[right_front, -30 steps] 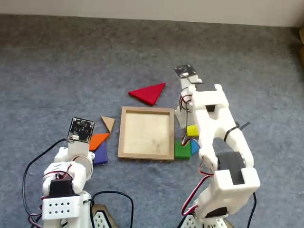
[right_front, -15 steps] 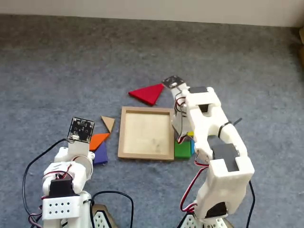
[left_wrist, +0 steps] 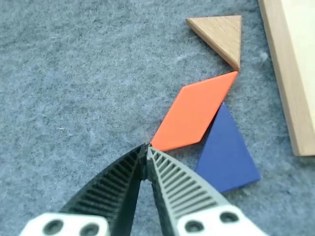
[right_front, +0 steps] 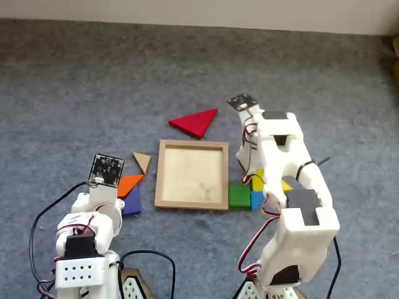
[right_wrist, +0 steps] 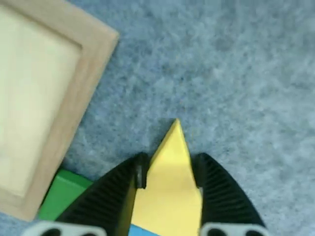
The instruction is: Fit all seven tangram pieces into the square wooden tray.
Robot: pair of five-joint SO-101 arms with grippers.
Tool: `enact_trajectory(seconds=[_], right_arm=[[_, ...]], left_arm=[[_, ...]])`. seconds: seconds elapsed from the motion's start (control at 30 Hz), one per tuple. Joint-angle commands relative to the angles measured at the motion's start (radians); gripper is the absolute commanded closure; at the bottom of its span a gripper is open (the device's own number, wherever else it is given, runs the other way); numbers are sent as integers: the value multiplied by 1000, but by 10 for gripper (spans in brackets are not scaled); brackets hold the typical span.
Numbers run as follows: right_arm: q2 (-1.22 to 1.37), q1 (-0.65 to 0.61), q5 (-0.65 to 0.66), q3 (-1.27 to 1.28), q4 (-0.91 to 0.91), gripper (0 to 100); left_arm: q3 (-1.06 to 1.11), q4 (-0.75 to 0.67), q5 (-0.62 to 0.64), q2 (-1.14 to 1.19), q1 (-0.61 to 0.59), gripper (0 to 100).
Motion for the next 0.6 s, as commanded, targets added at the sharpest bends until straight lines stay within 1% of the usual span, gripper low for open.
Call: enact_trajectory(seconds=[0.0, 0.13, 0.3, 0.37, 0.47, 0.57], right_arm=[[-33, -1, 8, -1, 16, 930], [-148, 1, 5, 4, 24, 935], [-305, -1, 3, 19, 99, 935], [-346, 4, 3, 64, 110, 935], [-374, 1, 3, 142, 88, 935], [-383, -1, -32, 225, -21, 935]], left_arm=[[28, 5, -8, -12, -13, 994], [28, 5, -8, -12, -13, 994], [28, 5, -8, -12, -13, 994], [28, 5, -8, -12, -13, 994], [28, 5, -8, -12, -13, 994], [28, 5, -8, -12, -13, 994]])
